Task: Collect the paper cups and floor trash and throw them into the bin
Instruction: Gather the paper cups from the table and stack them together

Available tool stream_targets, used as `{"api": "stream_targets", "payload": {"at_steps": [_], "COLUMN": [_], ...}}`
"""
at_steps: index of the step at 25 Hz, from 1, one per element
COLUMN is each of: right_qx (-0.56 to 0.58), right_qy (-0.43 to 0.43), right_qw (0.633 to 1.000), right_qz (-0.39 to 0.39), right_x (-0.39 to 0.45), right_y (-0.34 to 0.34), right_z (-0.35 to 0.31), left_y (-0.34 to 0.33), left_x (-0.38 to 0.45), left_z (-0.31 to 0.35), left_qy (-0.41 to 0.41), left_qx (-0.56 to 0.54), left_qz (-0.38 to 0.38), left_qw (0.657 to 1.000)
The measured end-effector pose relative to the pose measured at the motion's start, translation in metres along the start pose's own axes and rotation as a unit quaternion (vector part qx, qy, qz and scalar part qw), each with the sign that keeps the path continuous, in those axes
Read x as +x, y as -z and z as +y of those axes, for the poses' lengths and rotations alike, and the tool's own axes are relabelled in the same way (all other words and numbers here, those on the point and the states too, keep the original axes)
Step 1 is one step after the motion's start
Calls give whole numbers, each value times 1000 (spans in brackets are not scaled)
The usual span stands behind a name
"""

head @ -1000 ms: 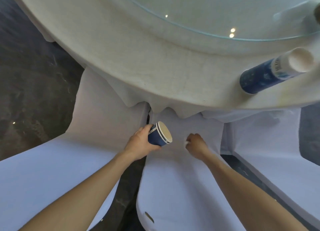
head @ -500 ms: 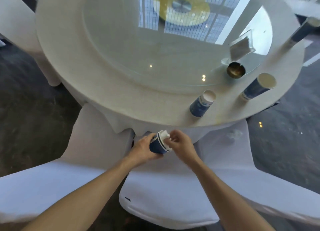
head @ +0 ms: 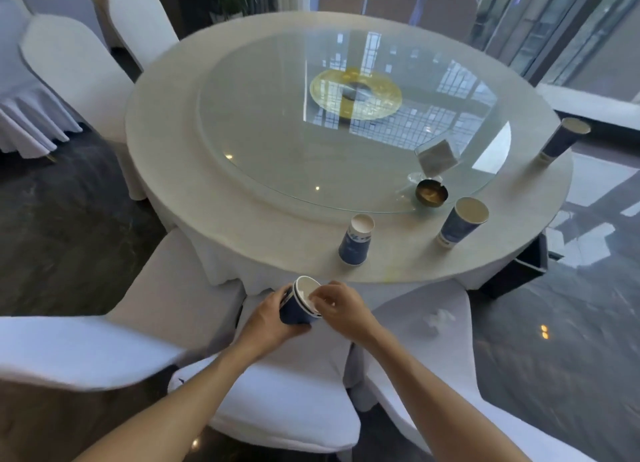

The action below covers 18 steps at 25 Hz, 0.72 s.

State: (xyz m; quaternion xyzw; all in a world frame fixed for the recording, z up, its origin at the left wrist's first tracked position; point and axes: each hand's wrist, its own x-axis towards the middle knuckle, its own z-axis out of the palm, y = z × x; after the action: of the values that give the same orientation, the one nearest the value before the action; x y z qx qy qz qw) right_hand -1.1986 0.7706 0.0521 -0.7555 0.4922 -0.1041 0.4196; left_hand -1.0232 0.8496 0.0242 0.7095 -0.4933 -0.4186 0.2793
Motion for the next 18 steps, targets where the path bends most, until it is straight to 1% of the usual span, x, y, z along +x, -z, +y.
{"api": "stream_targets", "payload": {"at_steps": [2,4,6,8,10,12,14,16,18], "right_qx": [-11,-73,-146,-213,-283,-329,-382,-438,-462], "right_qy": [9,35,64,69,59,38,24,26,16], "right_qw": [1000,995,985,973,957,944,924,898,886], "right_qz": [27,52,60,50,32,11,-16,-23,-40], "right_x": [-3,3,15,33,58,79,103,127,142], "right_y": [17,36,57,74,87,97,101,99,94], "right_z": [9,14,18,18,21,24,26,30,36], "left_y": [-14,-21,-26,-27,-27,-26,-27,-28,-27], "left_x": [-11,-18,-18,-8,8,19,29,35,39], "left_z": [6,7,8,7,2,1,-8,-19,-30], "left_qy": [7,18,35,44,41,41,48,64,81], "left_qx": [-20,-43,-56,-62,-70,-70,-82,-95,-100], "left_qz": [27,48,58,66,58,54,50,33,10], "left_qw": [999,998,996,995,995,995,994,993,992]}}
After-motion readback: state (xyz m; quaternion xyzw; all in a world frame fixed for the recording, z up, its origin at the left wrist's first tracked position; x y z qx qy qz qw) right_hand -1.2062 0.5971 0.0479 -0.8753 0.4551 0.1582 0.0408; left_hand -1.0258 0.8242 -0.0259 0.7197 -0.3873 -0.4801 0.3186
